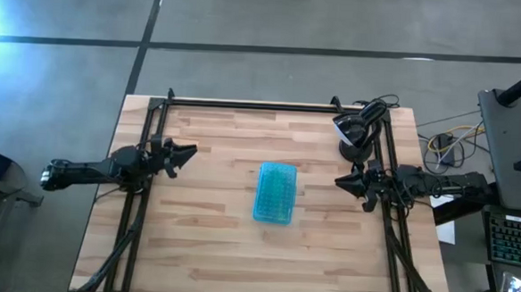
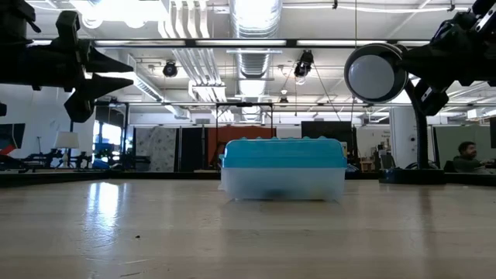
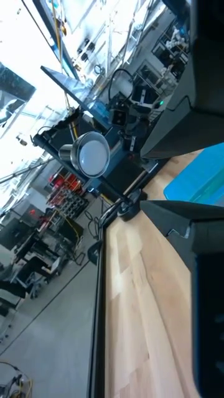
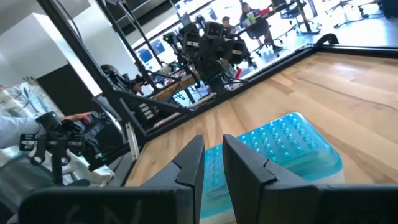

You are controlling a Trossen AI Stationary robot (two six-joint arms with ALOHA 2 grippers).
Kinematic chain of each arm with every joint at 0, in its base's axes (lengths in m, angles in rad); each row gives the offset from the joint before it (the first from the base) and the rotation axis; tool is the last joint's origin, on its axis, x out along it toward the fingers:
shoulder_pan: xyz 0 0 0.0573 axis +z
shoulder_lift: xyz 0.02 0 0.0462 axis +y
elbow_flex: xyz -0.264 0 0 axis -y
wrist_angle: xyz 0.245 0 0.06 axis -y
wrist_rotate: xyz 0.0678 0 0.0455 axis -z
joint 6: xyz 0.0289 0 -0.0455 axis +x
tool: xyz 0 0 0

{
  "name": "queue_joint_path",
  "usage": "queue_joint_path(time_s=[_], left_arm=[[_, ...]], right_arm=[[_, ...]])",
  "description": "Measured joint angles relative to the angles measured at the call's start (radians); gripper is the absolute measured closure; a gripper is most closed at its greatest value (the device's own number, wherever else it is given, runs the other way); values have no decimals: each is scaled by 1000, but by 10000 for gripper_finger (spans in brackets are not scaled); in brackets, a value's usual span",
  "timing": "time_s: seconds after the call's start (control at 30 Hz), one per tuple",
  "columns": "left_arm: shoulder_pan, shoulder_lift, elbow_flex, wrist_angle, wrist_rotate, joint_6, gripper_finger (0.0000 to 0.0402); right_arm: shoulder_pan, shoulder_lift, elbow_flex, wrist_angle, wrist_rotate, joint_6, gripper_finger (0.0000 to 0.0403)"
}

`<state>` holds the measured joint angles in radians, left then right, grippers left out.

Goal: Pick & place school supplies into a supply box
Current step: Return to Home Position

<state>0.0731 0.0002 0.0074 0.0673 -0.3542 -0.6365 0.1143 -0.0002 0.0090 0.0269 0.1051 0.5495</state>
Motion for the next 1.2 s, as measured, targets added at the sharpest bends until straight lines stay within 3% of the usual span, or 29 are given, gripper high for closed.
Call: queue_joint_path(time_s=[1.2], left_arm=[[0, 22, 0, 4, 0, 0, 298]], right_arm=[[0, 10, 0, 0, 0, 0, 351]])
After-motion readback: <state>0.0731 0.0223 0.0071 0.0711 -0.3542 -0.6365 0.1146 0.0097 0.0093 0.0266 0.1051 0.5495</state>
